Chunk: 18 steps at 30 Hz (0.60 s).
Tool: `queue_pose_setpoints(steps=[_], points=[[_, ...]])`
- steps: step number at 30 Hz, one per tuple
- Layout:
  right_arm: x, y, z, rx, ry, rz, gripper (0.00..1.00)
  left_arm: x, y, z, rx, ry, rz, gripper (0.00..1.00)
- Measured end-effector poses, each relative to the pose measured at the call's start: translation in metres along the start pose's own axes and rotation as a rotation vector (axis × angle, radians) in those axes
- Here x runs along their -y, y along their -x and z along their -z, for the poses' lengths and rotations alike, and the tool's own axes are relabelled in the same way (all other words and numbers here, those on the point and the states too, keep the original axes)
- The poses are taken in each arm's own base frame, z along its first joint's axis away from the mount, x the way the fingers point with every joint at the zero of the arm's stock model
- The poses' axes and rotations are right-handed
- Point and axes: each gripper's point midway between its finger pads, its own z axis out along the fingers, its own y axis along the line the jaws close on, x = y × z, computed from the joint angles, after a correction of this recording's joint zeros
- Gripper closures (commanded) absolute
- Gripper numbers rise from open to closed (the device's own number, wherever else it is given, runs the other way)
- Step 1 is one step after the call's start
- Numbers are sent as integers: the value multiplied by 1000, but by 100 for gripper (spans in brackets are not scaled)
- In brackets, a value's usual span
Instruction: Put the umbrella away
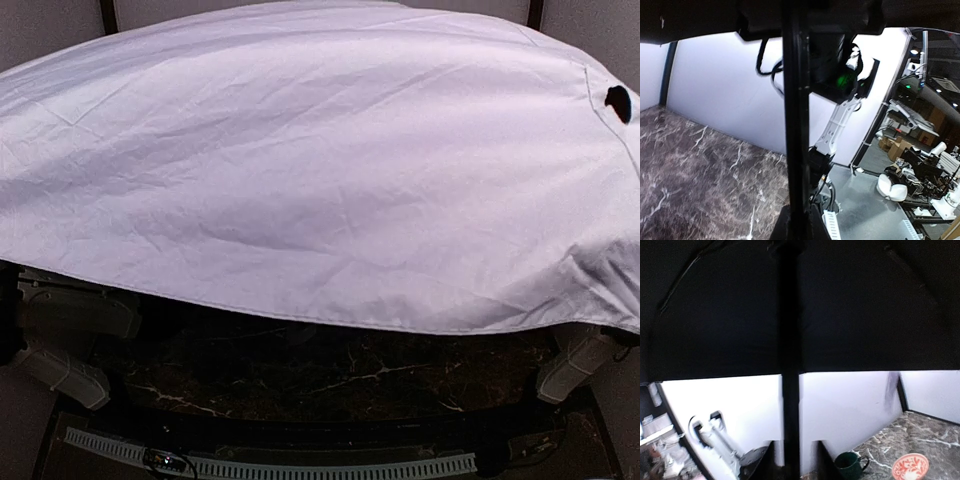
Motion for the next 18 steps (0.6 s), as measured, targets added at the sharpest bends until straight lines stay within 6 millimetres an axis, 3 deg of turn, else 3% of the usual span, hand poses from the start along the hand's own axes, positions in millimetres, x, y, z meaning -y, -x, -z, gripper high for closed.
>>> queue_pose_setpoints(steps=[3, 9, 14, 18], points=[[16, 8, 2, 40, -86, 16, 32, -10, -10, -2, -25, 63, 24, 100], [46, 39, 7, 143, -260, 73, 20, -29, -42, -5, -120, 203, 92, 100], [66, 65, 14, 235, -342, 79, 24, -37, -52, -5, -140, 248, 110, 100], [82, 68, 16, 264, -381, 72, 33, -39, -50, -6, -127, 255, 107, 100]])
